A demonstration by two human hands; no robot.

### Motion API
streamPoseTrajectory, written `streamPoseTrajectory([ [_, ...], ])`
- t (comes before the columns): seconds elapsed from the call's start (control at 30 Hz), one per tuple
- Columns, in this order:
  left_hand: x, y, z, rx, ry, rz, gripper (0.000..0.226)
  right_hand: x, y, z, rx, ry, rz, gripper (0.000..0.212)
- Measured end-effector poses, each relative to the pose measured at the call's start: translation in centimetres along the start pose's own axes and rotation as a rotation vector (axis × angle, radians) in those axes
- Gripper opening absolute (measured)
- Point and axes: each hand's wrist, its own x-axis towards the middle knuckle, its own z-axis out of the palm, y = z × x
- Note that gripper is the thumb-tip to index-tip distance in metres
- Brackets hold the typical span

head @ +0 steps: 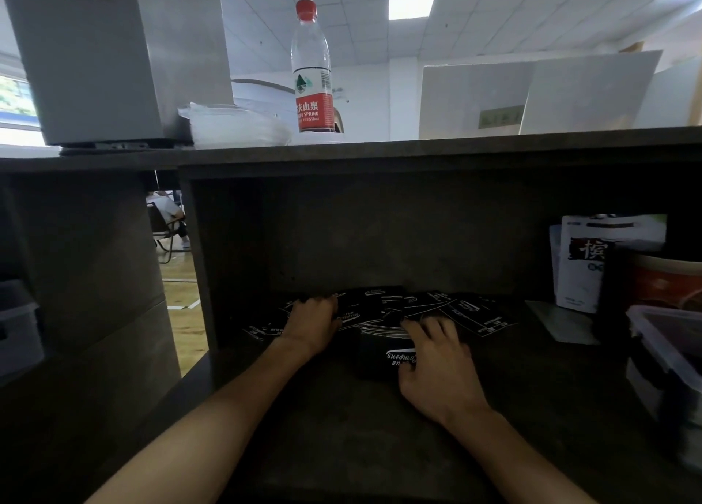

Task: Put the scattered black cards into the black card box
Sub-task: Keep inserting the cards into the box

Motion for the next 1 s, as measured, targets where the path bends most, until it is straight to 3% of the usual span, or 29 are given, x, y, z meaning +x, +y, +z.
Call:
streamPoseTrajectory([
  [0.2,0.8,-0.5,-0.5,-0.082,-0.174,-0.066,0.057,0.0,0.0,-0.1,-0.005,-0.002,0.005,0.065],
  [0.4,0.7,-0.5,-1.5,-0.038,-0.146,-0.102,0.065,0.1,0.0,0.0,-0.005,-0.004,0.007,0.065],
  [0.47,0.2,-1.0,-1.7,-0.177,-0.128,-0.153,0.06,0.1,0.0,0.0,-0.013,-0.005,0.011,0.065],
  [0.6,-0.8,-1.7,-2.4,-0.552,0.02,-0.258,0.018,0.1,-0.1,0.0,-0.016,-0.007,0.013,0.065],
  [0.7,-1.4,-1.9,-3.1,-0.798,0.121,-0.333,0.018,0.0,-0.1,-0.1,-0.011,-0.008,0.013,0.065],
  [0.77,-1.6,-2.1,-3.3,-0.926,0.106,-0.403,0.017,0.0,-0.1,-0.2,-0.01,-0.012,0.012,0.065],
  [0.9,-2.1,-3.1,-3.1,-0.762,0.057,-0.537,0.042,0.0,0.0,-0.3,-0.013,-0.011,0.009,0.065],
  [1.0,-2.7,-3.9,-3.0,-0.84,0.139,-0.57,0.042,0.1,-0.1,-0.2,-0.016,-0.009,0.008,0.065],
])
